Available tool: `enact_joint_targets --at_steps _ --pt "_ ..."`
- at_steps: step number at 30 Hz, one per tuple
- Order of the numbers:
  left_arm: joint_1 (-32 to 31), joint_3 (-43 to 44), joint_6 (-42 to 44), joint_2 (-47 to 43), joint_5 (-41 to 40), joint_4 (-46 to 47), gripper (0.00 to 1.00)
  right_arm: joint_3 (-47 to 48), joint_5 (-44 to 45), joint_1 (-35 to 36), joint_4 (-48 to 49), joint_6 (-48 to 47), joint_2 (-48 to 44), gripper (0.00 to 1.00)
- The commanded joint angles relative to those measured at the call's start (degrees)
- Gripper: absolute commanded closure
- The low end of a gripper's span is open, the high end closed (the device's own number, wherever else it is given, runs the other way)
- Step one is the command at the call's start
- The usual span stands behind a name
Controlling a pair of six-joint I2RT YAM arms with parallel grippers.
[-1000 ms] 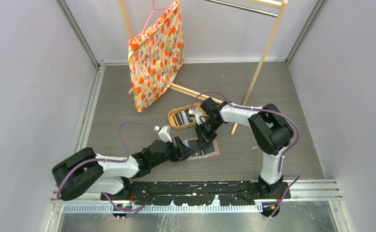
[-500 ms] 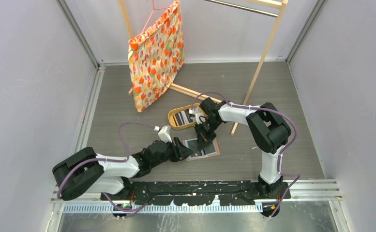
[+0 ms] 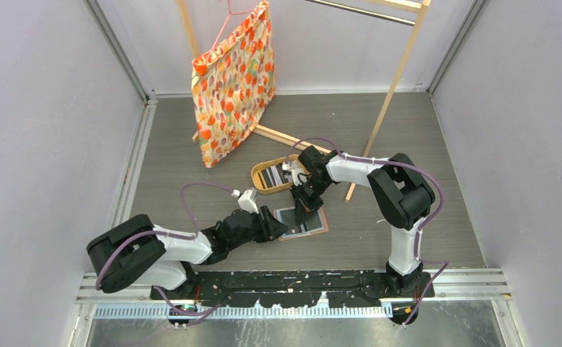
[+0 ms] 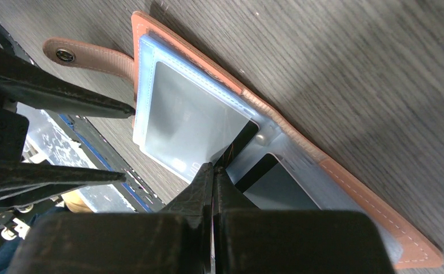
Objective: Put the credit cards into the card holder
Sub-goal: Turn over the card slot in the card holder.
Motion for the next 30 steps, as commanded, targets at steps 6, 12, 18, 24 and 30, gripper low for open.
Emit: enact_joint_targets --at_steps 6,12,18,24,30 --pt "0.5 1.7 1.0 2.2 -0.3 5.7 0.58 1.3 2.2 0.1 0.3 -1.6 0.8 0.98" --pt "0.6 1.2 1.1 -2.5 -1.8 2.0 0.61 1.4 2.0 0.1 0.3 -1.8 0.5 0.98" --pt "0.6 2.1 2.1 -5.9 -1.8 -1.1 0.6 1.4 2.1 0.2 0.3 -1.7 0.7 0.98" --pt "0.6 2.5 1.3 -2.4 -0.9 1.7 0.6 1.4 2.2 0.1 0.2 -1.8 0.9 0.98" --pt "0.9 3.1 0.2 2.6 -0.1 4.1 0.6 1.4 2.2 0.1 0.2 -1.7 1.0 0.98"
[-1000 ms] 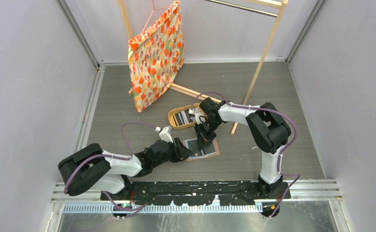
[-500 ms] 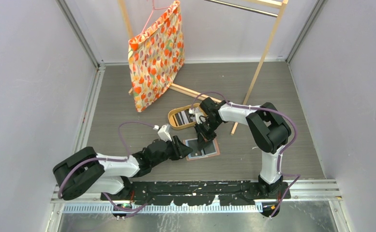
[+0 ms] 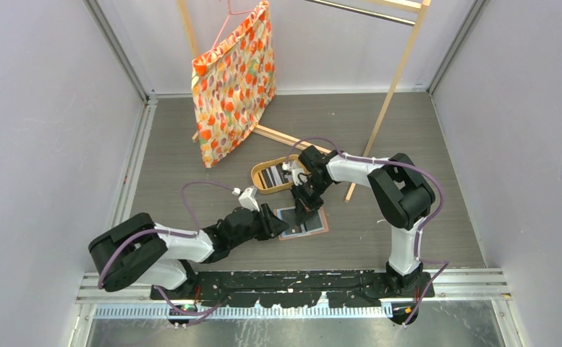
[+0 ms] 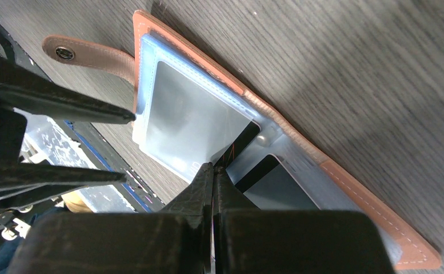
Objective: Put the credit cards into the card holder
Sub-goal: Turn over the card slot in the card holder.
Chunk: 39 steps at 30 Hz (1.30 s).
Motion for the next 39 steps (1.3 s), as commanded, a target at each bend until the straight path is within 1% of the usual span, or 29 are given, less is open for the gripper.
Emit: enact_joint_targets --at_steps 1,8,15,18,20,21,23,24,27,30,34,37,39 --pt "0.7 1.9 -0.1 3.1 0.4 4.0 0.6 1.4 2.2 0.1 0.3 -1.4 0.9 0.98" --pt "0.9 1.7 -0.8 5.3 0.5 4.9 0.59 1.5 2.2 0.1 0.3 -1.5 1.0 0.98" --pt "1.3 2.4 -1.6 9.7 3.2 10.0 0.61 1.6 1.1 0.1 0.1 -1.7 0.6 0.98" --pt "1.4 2.0 -2.3 10.8 3.4 12.3 0.67 2.0 -0.1 0.1 -0.5 -2.5 -0.1 0.96" --pt "1.6 1.7 -2.7 10.4 3.3 12.2 0.78 2.5 -0.7 0.1 -1.2 -2.6 -1.6 0.94" --pt "1.6 1.7 -2.8 10.1 3.1 11.6 0.81 2.6 -0.8 0.0 -1.4 -3.9 -2.5 0.92" --pt "1.7 2.0 -3.0 9.3 2.7 10.0 0.86 3.0 -1.2 -0.2 -2.2 -5.3 -4.6 0.9" --pt "1.7 2.3 -2.9 8.9 2.6 8.8 0.9 3.1 -1.5 -0.5 -2.5 -5.9 -5.5 0.9" --pt "1.8 2.8 -2.6 8.4 2.6 8.1 0.99 3.2 -2.4 -1.5 -3.9 -7.9 -8.2 0.89" --pt "1.9 3.3 -2.8 7.9 3.1 8.0 1.0 3.5 -2.1 -2.7 -5.6 -10.6 -10.8 0.89" --pt "1.9 5.6 -2.9 6.5 4.7 5.3 1.0 2.7 -0.4 -4.5 -5.6 -12.2 -13.6 0.88" --pt "1.9 7.3 -2.8 6.5 5.0 3.8 0.99 2.5 2.1 -5.3 -5.7 -12.0 -13.1 0.88" --pt "1.9 8.6 -2.8 7.0 6.9 3.5 1.0 2.6 3.1 -5.8 -5.9 -11.9 -12.3 0.88"
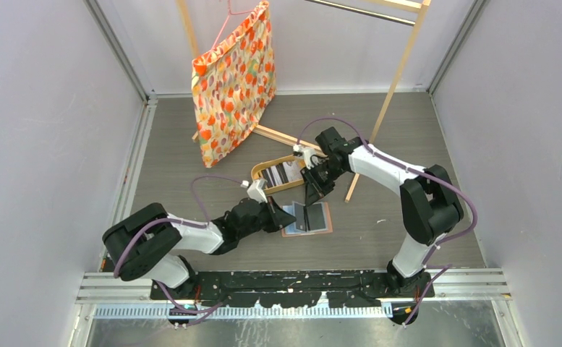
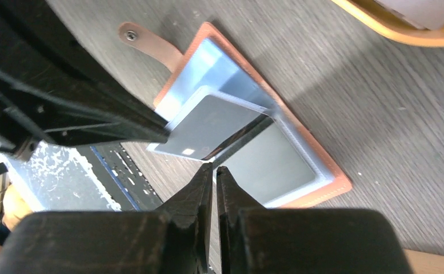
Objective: Put the credit cards into the card holder
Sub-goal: Turn over the card slot in the card holder.
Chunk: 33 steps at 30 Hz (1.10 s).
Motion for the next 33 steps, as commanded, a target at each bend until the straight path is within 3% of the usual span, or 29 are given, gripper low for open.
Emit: enact_joint_targets --at_steps 1,8,15,23,27,33 --pt "0.3 3.7 0.4 -0.6 3.0 -0.9 0.99 1.1 3.3 -0.8 -1.3 -1.2 0.3 0.88" --pt "0.3 6.5 -0.2 3.3 5.9 0.0 0.88 1.8 7.0 -0.8 -2.6 -0.8 3.9 0.88" --pt "0.2 9.9 -1.2 8.8 10.0 2.4 0.83 2.2 7.8 -3.6 -2.5 -0.6 1.5 0.88" --pt "0.2 12.1 -3.0 14.7 12.6 7.0 0.74 0.8 3.7 -6.4 -1.4 -0.8 -2.8 0.88" --pt "0.2 12.0 -2.9 15.1 13.1 8.0 0.61 0.8 2.2 -6.5 -1.6 -1.0 -2.6 0.88" --pt "0.2 11.7 -1.1 13.2 12.7 6.5 0.6 0.5 -3.7 -6.4 -2.0 -1.2 -2.1 0.88"
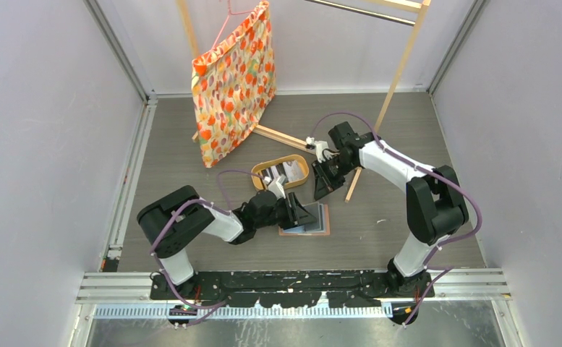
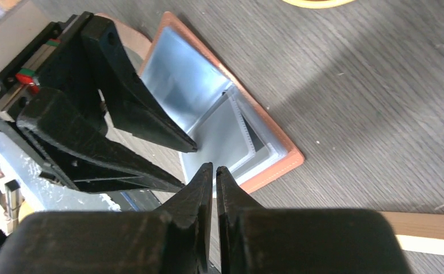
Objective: Put the credit cards into the card holder
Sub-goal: Turn over the card slot in the card holder.
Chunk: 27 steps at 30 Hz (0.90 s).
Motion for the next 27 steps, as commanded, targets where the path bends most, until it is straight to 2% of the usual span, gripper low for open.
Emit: enact_joint_targets --at_steps 1,6,12,18,23,27 --pt "0.2 0.6 2.2 -2.3 0.6 1.3 0.6 0.2 -7.3 0.1 0.2 -0.8 -1.0 0.89" --pt "0.2 -0.1 3.5 -4.3 0.4 1.3 0.62 0.6 -11.2 1.2 -1.3 -1.1 3.8 0.89" --pt "0.4 -1.7 5.7 -7.7 0.1 0.5 0.61 1.9 -1.4 2.3 -3.1 -1.9 10.0 0.91" --pt "1.1 -4.7 9.8 -15.5 -4.3 -8.2 0.59 2.0 7.7 2.5 -4.1 -4.1 12.4 0.92" --pt "2.3 -5.1 12.0 -18.9 -4.9 -12.5 0.59 2.9 5.7 2.4 -4.6 -4.7 11.8 0.92" --pt "2.4 -4.2 12.8 -19.6 -5.7 -14.5 0.63 3.1 0.1 2.3 -5.4 -7.1 8.1 0.92"
